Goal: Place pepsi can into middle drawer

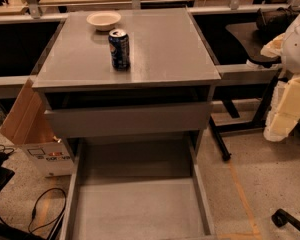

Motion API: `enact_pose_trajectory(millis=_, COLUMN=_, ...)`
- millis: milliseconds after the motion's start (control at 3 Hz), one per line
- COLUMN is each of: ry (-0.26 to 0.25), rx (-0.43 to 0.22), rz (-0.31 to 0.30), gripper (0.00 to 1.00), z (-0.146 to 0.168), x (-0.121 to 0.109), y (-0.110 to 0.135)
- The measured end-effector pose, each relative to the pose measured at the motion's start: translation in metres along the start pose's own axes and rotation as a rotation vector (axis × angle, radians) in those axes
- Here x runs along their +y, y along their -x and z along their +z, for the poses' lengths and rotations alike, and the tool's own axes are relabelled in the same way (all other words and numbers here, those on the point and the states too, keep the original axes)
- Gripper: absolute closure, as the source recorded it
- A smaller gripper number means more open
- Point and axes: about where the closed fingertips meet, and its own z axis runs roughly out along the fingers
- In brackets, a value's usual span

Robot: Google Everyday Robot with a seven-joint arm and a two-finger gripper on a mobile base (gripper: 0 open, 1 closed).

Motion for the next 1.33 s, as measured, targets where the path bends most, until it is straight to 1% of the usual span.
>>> enact_pose_trajectory(millis=333, ry=0.0, rx=0.0, rz=0.0, gripper=0.0, z=0.0, x=0.0, y=0.0)
enact_pose_trajectory(millis=667, ry=-0.026, rx=-0.094, rz=0.019, gripper=0.0, z=0.011, x=-0.022, y=0.014)
enact_pose_trajectory(millis=1000, ry=-0.038, rx=-0.281, rz=0.059, gripper=0.0, z=0.043, x=-0.054, y=0.041)
enact_pose_trajectory(millis=1333, ry=-0.047, rx=-0.506, rz=0.101, gripper=0.0, z=0.073, x=-0.084, y=0.081)
